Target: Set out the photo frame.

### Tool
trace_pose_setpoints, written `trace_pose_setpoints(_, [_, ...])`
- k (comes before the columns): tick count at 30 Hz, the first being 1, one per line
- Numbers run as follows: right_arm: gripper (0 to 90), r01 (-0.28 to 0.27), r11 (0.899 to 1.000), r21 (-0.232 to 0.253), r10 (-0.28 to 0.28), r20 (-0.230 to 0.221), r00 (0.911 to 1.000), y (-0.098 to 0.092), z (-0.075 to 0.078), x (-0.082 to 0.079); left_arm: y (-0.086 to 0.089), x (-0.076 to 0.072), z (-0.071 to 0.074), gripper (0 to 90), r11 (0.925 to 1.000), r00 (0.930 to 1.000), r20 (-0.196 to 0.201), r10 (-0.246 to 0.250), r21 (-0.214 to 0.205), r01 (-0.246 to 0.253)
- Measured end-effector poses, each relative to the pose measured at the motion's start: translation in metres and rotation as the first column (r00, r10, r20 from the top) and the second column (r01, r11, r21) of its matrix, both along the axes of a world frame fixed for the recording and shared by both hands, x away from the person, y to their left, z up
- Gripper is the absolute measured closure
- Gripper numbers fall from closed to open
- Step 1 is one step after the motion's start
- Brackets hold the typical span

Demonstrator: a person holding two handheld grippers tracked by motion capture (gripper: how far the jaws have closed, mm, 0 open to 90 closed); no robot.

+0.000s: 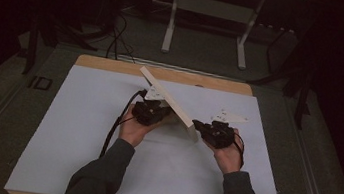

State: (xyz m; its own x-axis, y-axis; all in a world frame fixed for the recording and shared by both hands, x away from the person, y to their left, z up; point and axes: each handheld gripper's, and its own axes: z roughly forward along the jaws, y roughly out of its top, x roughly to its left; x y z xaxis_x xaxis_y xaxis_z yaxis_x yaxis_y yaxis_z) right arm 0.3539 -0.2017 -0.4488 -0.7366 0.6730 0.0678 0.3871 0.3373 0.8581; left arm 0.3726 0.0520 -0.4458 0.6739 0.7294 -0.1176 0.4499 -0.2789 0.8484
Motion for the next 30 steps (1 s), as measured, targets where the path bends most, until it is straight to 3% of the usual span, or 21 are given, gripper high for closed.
trace_pose_setpoints(13, [90.0,-0.036,0.999,-0.005,0.036,0.001,0.9994,0.007,-0.001,-0.006,-0.004,-0.006,0.001,90.0,0.9997,0.9996,0.017,-0.021,0.013,0.021])
trace_pose_setpoints(18, [90.0,-0.045,0.999,-0.009,0.045,0.010,0.9989,0.011,-0.001,-0.008,-0.003,-0.004,0.000,90.0,0.9996,0.9996,0.014,-0.024,-0.012,0.024])
trace_pose_setpoints(30, [90.0,-0.084,0.996,-0.024,0.085,0.018,0.9962,0.016,0.001,-0.012,0.001,0.002,0.000,90.0,0.9985,0.9986,0.000,-0.052,-0.015,0.052])
